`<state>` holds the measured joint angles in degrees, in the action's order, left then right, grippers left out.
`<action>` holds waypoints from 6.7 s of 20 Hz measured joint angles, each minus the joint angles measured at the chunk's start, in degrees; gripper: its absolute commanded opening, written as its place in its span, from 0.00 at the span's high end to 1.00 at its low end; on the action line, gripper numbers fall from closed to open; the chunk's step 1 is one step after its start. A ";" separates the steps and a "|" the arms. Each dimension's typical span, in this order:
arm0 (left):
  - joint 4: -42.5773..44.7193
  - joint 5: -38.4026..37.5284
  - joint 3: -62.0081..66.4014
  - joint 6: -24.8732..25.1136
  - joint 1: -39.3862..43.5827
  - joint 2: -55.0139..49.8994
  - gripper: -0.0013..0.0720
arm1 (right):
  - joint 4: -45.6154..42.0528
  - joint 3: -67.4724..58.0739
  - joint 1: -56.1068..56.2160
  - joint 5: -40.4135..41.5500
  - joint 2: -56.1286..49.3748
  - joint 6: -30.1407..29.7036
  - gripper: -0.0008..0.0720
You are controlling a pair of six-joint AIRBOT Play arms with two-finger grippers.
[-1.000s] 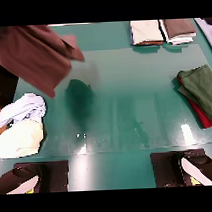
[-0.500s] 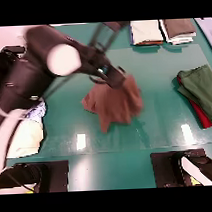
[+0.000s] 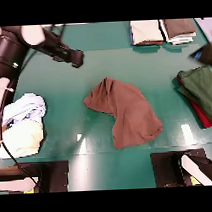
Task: Fold the shirts.
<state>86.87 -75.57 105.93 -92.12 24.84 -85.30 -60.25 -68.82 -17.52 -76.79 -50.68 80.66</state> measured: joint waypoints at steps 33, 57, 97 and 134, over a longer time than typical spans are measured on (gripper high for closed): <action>-29.07 19.26 -25.73 12.55 -4.50 -11.47 0.18 | 3.08 26.27 9.22 4.52 -0.07 -5.84 0.96; -9.44 16.65 -5.11 11.61 -15.41 27.04 0.94 | -3.96 -20.90 -1.31 -4.72 -0.07 -5.18 0.96; -15.67 14.78 -22.91 12.39 -28.92 1.99 0.30 | -15.43 -23.91 8.55 -8.66 -33.68 4.79 0.43; -27.26 19.04 -33.86 12.92 -25.24 -5.75 0.30 | -4.33 27.45 20.74 3.89 -6.45 10.73 0.96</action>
<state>59.61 -56.53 72.07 -79.20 -0.40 -91.05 -64.58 -41.36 3.22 -72.90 -57.12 91.39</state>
